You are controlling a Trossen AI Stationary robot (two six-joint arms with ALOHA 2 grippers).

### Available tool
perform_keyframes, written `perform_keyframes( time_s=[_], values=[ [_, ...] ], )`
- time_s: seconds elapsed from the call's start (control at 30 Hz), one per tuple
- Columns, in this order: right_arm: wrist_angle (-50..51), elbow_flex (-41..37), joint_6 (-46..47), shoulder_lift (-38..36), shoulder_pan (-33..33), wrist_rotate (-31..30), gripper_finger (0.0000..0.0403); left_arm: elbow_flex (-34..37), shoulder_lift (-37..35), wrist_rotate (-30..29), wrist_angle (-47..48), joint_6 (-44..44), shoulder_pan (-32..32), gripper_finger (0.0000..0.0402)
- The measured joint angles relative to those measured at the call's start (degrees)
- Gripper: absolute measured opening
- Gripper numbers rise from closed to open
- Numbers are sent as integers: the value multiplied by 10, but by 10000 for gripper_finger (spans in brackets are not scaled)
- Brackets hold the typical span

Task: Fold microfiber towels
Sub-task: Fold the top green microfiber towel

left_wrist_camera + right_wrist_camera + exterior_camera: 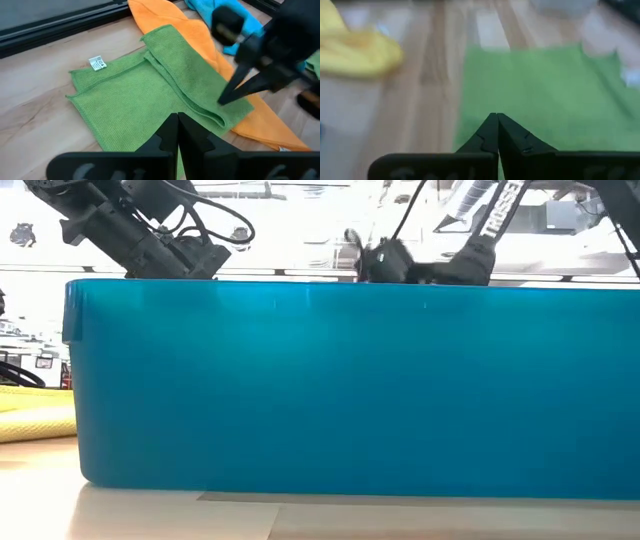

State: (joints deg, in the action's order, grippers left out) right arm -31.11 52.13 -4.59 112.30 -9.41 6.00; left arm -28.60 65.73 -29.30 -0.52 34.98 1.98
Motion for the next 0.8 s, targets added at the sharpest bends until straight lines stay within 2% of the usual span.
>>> perform_keyframes(
  time_s=[0.17, 0.43, 0.8],
  values=[
    [-6, 0, -8, -7, 11, 0, 19, 0, 0, 0, 0, 1, 0, 0],
    [-16, 1, 0, 49, 15, -1, 25, 0, 0, 1, 2, 2, 0, 0],
    [-24, 3, 1, 67, 7, 1, 25, 0, 0, 5, 3, 5, 0, 0]
  ],
)
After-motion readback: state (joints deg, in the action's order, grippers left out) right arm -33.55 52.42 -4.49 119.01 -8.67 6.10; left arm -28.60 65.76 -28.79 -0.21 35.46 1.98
